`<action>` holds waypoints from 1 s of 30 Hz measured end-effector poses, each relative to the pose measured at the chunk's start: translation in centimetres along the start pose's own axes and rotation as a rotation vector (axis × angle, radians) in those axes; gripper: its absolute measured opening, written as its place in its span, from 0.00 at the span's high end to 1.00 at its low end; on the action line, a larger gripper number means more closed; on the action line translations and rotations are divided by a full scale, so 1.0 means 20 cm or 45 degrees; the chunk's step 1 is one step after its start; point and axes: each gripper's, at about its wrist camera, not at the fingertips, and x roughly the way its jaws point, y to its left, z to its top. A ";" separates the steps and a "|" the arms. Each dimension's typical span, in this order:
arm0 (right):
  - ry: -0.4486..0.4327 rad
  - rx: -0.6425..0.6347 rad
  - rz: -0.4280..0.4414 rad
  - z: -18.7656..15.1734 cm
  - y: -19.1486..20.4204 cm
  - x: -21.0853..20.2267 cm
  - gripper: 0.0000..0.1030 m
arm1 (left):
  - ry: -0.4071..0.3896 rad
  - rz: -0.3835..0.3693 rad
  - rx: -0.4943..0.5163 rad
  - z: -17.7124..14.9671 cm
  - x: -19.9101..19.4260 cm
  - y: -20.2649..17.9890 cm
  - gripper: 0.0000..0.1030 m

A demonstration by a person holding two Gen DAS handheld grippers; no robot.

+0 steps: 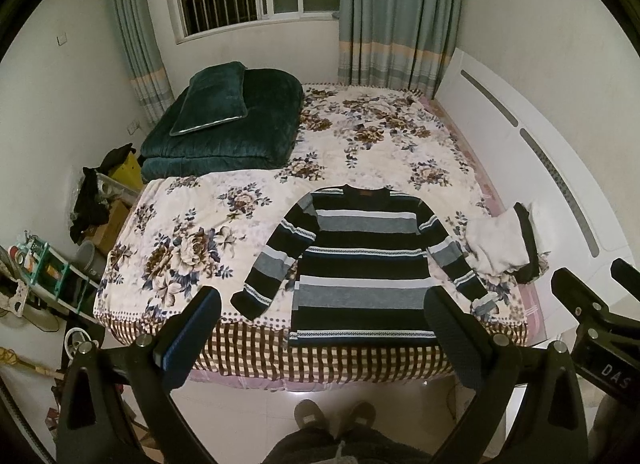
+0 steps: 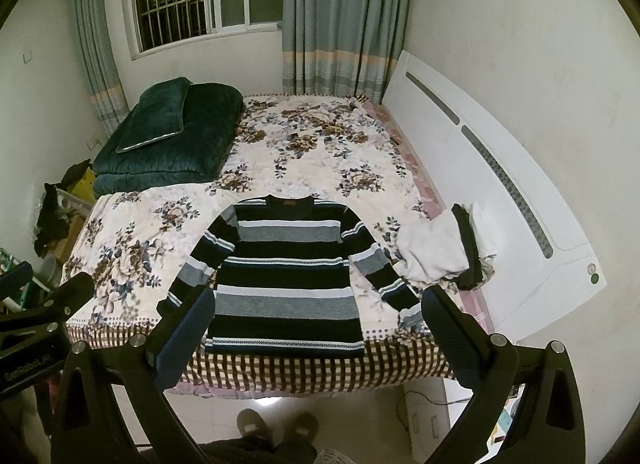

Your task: Fold small clothes

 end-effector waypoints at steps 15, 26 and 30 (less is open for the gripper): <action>-0.005 -0.001 -0.001 0.01 0.00 -0.02 0.00 | -0.009 -0.003 -0.002 -0.02 -0.01 -0.01 0.00; 0.110 0.305 -0.062 -0.04 -0.32 0.32 0.00 | -0.104 0.104 0.019 0.00 0.35 -0.14 0.00; 0.199 0.534 -0.169 -0.19 -0.61 0.66 0.00 | -0.042 0.098 0.048 0.00 0.70 -0.13 0.00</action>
